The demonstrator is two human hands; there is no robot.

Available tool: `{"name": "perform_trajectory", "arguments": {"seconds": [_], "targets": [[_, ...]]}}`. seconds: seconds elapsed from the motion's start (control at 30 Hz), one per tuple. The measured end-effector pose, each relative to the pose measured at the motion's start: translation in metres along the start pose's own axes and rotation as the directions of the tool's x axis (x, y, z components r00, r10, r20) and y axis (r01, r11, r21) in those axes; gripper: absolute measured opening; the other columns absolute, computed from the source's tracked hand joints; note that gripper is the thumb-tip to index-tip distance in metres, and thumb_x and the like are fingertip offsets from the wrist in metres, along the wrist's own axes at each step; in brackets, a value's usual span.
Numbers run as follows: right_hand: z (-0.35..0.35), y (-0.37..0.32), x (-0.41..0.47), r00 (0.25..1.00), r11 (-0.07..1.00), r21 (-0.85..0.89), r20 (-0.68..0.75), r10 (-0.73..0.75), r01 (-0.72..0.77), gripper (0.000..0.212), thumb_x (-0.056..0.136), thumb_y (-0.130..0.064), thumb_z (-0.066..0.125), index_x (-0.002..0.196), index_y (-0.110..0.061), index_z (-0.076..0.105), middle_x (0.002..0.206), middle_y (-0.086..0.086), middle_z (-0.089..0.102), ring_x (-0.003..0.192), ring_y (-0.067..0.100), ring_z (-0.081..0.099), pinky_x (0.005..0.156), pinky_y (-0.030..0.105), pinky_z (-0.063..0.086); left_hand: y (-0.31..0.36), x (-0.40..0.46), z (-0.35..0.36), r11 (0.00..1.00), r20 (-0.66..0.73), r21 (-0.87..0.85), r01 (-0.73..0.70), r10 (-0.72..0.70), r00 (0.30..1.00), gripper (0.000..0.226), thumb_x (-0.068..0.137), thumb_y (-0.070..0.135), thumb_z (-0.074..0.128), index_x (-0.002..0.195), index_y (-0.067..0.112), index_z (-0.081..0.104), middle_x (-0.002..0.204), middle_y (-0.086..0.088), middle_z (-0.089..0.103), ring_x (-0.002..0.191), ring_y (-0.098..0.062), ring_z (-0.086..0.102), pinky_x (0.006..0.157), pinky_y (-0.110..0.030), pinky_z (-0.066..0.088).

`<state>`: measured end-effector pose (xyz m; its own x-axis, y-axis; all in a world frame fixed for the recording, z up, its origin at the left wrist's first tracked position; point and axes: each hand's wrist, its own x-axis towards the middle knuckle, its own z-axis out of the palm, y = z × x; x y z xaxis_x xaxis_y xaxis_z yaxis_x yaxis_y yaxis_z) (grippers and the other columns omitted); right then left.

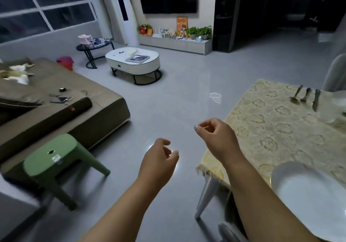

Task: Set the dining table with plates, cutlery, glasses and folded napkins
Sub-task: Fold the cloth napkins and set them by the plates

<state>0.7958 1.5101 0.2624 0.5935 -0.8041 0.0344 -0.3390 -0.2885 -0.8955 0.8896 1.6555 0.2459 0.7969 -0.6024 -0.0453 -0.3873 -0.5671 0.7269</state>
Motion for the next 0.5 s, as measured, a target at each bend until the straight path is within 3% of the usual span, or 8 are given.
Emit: {"name": "perform_trajectory", "arguments": {"seconds": [0.17,0.5], "targets": [[0.028,-0.008,0.068,0.999,0.999,0.012,-0.003,0.035,-0.035,0.019,0.087,-0.040,0.063,0.095,-0.022,0.064,0.087,-0.010,0.065,0.081,0.007,0.061,0.063,0.022,0.045,0.000,0.080,-0.009,1.000,0.036,0.009,-0.001,0.001,0.999,0.034,0.092,0.035,0.056,0.123,0.023,0.050,0.092,0.010,0.061,0.078,-0.003,0.057,0.062,-0.020,0.042],[0.075,-0.009,0.189,0.971,0.992,0.026,-0.200,0.130,-0.127,0.020,0.086,-0.038,0.064,0.094,-0.020,0.066,0.086,-0.008,0.066,0.081,0.010,0.061,0.067,0.025,0.047,-0.009,0.237,-0.006,0.995,0.201,-0.018,-0.098,0.100,0.974,0.032,0.090,0.033,0.057,0.120,0.024,0.052,0.089,0.009,0.062,0.080,-0.006,0.060,0.063,-0.020,0.043]]}}
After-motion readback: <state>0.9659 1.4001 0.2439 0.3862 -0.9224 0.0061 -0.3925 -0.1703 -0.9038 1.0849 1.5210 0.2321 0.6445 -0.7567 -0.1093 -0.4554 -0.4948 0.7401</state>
